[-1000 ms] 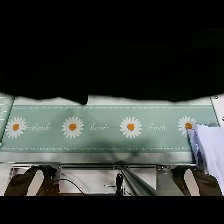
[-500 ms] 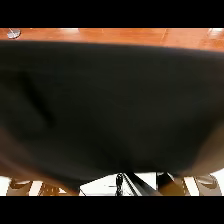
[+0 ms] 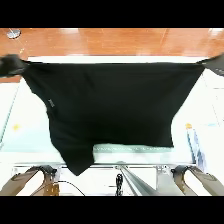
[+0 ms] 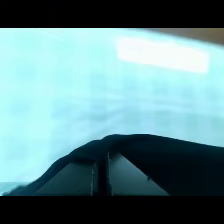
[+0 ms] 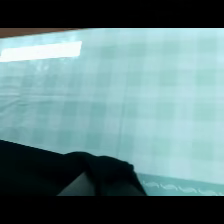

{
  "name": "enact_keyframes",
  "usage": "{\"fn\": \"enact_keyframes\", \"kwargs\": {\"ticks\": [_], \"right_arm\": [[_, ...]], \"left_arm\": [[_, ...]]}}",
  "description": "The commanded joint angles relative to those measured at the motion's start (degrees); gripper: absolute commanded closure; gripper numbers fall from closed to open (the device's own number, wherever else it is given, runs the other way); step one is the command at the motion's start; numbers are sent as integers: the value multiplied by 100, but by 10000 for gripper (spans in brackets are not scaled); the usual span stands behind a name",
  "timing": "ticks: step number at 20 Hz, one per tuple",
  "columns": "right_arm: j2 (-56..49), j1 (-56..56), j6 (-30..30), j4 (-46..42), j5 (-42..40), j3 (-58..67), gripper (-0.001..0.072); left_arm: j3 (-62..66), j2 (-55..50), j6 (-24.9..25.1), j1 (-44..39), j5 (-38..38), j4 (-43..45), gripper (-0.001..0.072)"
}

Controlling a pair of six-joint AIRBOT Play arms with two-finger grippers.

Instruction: Fold the shirts.

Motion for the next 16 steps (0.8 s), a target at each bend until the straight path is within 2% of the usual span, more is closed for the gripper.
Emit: {"fn": "enact_keyframes", "kwargs": {"ticks": [1,3,5,7,11,12,15,16], "right_arm": [[-1521,387,-291,378,-1279,-68,695],[-2339,636,-175,356,-1980,212,695],[-3169,664,234,328,-2218,809,695],[-3899,616,671,308,-1967,1502,695],[-4577,507,785,251,-1038,2166,694],[-4575,470,782,201,-824,2166,694],[-4496,234,310,140,334,2166,694],[-4450,151,170,44,748,2164,694]], "left_arm": [[-81,-1405,94,-431,1121,-389,680],[170,-2116,-37,-529,1523,-562,680],[549,-2682,-468,-542,1550,-577,680],[966,-3110,-704,-542,1283,-577,680],[1161,-3283,-697,-529,461,-581,679],[1211,-3281,-603,-527,39,-570,679],[1349,-3276,358,-446,-1300,-544,680],[1349,-3281,404,-380,-1582,-424,679]]}}
